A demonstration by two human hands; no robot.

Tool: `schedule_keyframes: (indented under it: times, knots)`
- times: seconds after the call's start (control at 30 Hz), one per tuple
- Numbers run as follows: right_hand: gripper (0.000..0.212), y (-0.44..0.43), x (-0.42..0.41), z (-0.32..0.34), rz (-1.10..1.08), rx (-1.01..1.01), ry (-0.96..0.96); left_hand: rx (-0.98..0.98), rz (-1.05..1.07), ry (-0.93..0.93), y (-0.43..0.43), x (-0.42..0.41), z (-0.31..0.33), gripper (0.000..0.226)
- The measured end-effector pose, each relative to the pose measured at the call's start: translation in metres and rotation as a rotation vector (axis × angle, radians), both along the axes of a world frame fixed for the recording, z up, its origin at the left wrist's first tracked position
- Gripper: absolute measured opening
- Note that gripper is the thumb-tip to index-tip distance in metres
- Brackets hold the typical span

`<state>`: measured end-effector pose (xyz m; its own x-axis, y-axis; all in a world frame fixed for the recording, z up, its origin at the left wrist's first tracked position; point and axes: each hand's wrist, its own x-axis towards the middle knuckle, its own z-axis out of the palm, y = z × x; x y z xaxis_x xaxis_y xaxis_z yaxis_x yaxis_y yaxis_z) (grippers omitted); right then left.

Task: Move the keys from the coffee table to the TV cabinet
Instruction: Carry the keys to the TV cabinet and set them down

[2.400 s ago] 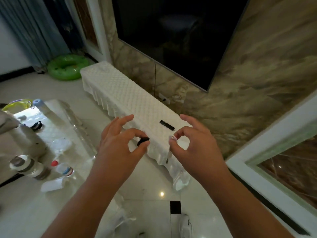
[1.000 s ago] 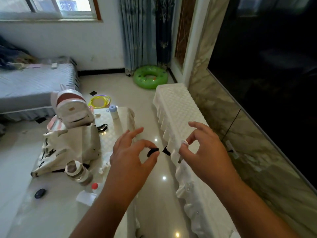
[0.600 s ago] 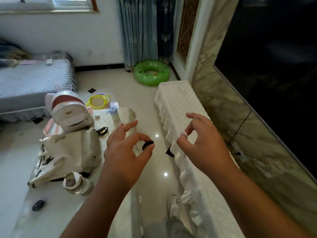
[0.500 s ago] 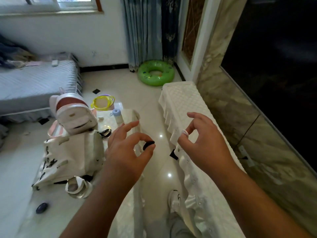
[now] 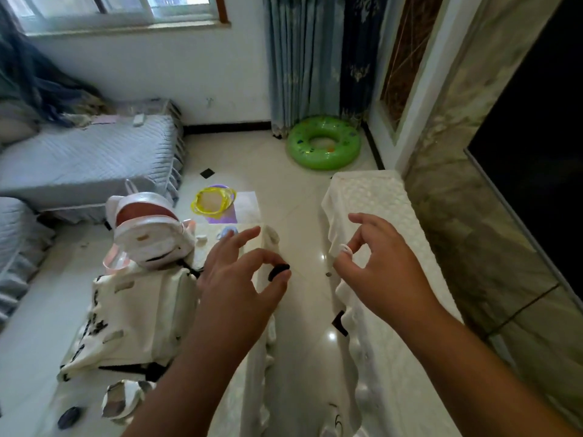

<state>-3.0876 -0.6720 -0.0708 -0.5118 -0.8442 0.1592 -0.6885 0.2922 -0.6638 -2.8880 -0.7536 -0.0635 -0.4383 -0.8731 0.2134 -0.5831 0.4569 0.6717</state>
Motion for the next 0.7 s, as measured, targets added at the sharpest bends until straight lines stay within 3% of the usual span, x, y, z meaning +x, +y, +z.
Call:
schedule_keyframes:
  times: [0.33, 0.7]
  knots:
    - [0.017, -0.086, -0.075, -0.016, 0.015, 0.074, -0.031, 0.080, 0.027, -0.009, -0.086, -0.079, -0.017, 0.015]
    - [0.020, -0.220, -0.156, -0.023, -0.170, 0.093, -0.012, 0.097, -0.188, 0.012, -0.265, -0.182, -0.035, 0.012]
